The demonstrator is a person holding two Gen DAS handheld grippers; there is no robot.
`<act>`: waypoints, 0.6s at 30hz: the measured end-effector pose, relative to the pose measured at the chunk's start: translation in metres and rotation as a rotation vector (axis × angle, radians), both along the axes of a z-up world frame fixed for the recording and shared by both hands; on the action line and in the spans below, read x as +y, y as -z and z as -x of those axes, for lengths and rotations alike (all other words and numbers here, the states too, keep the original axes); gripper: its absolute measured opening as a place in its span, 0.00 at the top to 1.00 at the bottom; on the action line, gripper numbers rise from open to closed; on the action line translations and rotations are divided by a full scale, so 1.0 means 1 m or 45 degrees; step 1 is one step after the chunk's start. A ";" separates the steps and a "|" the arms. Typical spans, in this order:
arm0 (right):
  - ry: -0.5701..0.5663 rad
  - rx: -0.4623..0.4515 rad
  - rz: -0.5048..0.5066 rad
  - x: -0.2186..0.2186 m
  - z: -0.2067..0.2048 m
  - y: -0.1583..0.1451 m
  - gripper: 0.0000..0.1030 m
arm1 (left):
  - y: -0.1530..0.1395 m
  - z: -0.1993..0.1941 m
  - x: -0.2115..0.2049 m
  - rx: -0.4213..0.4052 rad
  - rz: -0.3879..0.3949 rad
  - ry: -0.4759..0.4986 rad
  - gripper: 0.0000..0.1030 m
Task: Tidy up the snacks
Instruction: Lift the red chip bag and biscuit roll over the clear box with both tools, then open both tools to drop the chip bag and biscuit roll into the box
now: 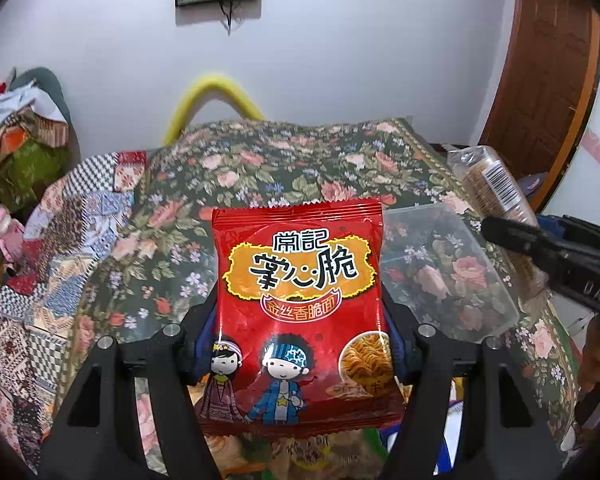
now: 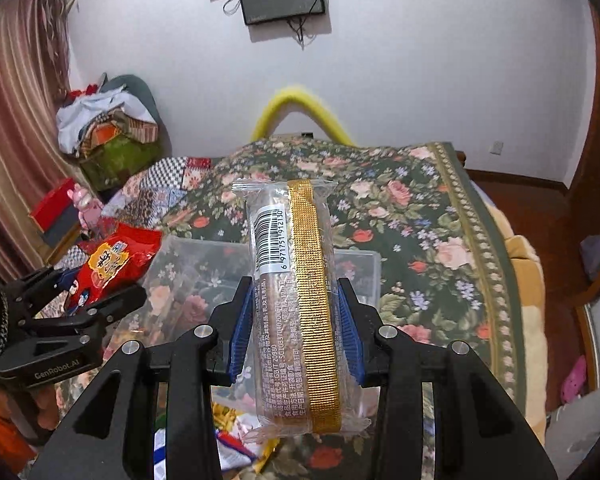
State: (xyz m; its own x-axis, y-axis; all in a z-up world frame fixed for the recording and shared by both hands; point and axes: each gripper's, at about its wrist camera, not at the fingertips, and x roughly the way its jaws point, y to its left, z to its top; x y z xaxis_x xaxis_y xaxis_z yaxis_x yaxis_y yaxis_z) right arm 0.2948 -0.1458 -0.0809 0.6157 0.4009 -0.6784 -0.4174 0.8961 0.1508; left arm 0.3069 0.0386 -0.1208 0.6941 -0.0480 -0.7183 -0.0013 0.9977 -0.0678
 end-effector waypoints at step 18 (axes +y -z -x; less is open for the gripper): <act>-0.060 0.204 0.178 0.025 -0.030 0.065 0.64 | 0.055 -0.044 -0.011 0.194 -0.031 0.066 0.36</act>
